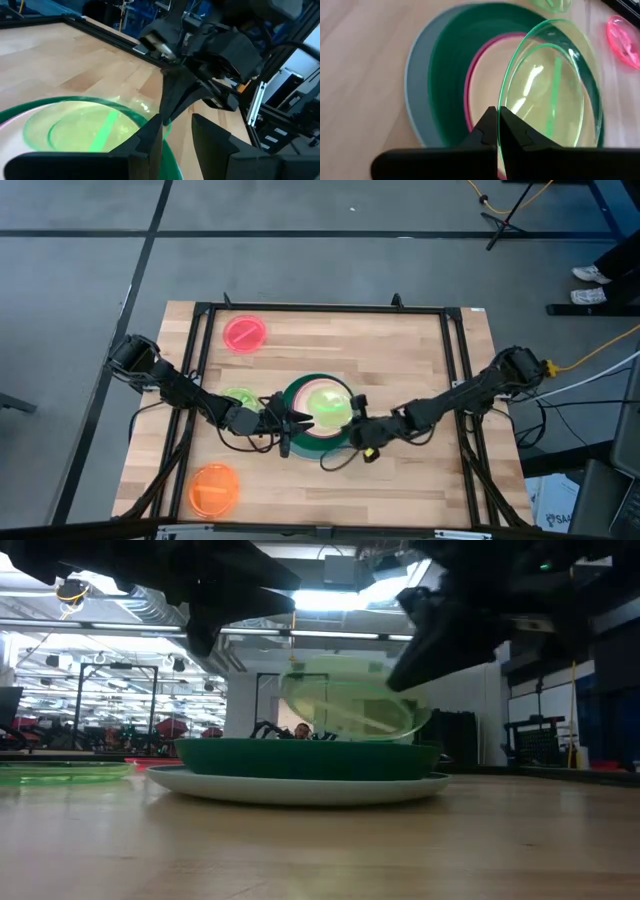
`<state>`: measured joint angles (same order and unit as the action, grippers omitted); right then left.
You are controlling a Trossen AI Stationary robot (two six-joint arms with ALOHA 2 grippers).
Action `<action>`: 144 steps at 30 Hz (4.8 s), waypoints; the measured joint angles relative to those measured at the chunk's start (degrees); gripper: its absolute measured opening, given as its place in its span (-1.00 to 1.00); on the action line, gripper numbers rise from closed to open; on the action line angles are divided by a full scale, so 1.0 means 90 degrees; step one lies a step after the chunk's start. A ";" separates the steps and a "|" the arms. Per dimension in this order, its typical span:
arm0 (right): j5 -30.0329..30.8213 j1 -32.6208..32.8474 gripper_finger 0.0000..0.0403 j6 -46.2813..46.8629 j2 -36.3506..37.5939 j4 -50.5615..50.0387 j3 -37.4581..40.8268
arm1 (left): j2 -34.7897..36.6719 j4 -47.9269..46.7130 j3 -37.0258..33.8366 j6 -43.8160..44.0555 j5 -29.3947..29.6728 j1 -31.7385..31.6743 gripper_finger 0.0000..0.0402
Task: Stack plastic plates
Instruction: Stack the right transparent green plate on top of the light orange plate, then stack the transparent green plate on top of the transparent green plate
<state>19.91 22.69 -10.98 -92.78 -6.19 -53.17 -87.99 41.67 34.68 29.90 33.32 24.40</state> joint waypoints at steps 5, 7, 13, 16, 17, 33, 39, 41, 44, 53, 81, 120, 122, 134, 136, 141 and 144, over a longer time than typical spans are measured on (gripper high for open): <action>-0.0576 -0.0426 -1.00 0.0007 -0.0187 0.0427 0.0000 | 0.0000 0.0002 0.0000 -0.0240 -0.0008 0.0011 -0.51; -0.0763 -0.0577 -1.00 0.0013 -0.0262 0.0412 0.0000 | 0.0000 0.0002 0.0000 -0.0324 -0.0056 0.0017 -0.51; -0.1269 -0.0899 -1.00 0.0205 -0.0424 0.0383 0.0000 | 0.0000 0.0002 0.0000 -0.0393 -0.0156 0.0034 -0.51; -0.1334 -0.0957 -1.00 0.0344 -0.0424 0.0411 0.0000 | 0.0000 0.0002 0.0000 -0.0394 -0.0158 0.0032 -0.51; -0.1335 -0.0956 -1.00 0.0353 -0.0424 0.0436 0.0000 | 0.0000 0.0002 0.0000 -0.0394 -0.0158 0.0033 -0.51; -0.1530 -0.0881 -0.20 0.0624 -0.0130 0.0400 -0.0126 | 0.0000 0.0002 0.0000 -0.0383 -0.0160 0.0073 -0.51; -0.1438 -0.0746 -0.10 0.0857 0.0381 0.0129 -0.0124 | 0.0000 -0.0005 0.0000 -0.0389 -0.0116 0.0026 -0.51; -0.1430 -0.0609 -0.10 0.0945 0.0506 0.0056 -0.0124 | 0.0000 -0.0005 0.0000 -0.0378 -0.0102 -0.0028 -0.51; -0.1242 -0.0352 -0.10 0.1064 0.0606 -0.0038 -0.0101 | 0.0000 -0.0007 0.0000 -0.0366 -0.0107 -0.0083 -0.51; -0.0298 0.0549 -0.10 0.1616 0.0773 -0.0106 0.0419 | 0.0000 -0.0186 0.0149 -0.0854 -0.0560 -0.0085 -0.49; 0.1494 0.2020 -0.10 0.3140 0.1147 0.0229 0.1134 | 0.0002 -0.8047 0.3030 0.0759 -0.0991 0.0322 0.00; 0.2061 0.2061 -0.10 0.3191 0.1135 0.0230 0.1134 | -0.0007 -0.9479 0.0753 0.4286 -0.1998 0.0697 -0.14; 0.2061 0.2061 -0.10 0.3191 0.1135 0.0230 0.1134 | -0.0007 -0.9456 0.0750 0.4286 -0.2004 0.0697 -0.21; 0.2063 0.2061 -0.10 0.3245 0.1133 0.0233 0.1134 | -0.0015 -0.9401 0.0736 0.4164 -0.1942 0.0699 -0.75; 0.2111 0.2061 -0.10 0.3242 0.1133 0.0227 0.1134 | -0.0017 -0.9430 0.0729 0.4155 -0.1901 0.0693 -0.85; 0.2127 0.2061 -0.10 0.3263 0.1133 0.0204 0.1134 | -0.0017 -0.9442 0.0726 0.4154 -0.1810 0.0695 -0.98; 0.2127 0.2061 -0.10 0.3338 0.1133 0.0187 0.1134 | -0.0017 -0.9447 0.0728 0.4154 -0.1783 0.0693 -0.97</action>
<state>39.05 41.23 19.06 -82.59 -4.51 -42.96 -88.14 -43.35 41.23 67.29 17.28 30.63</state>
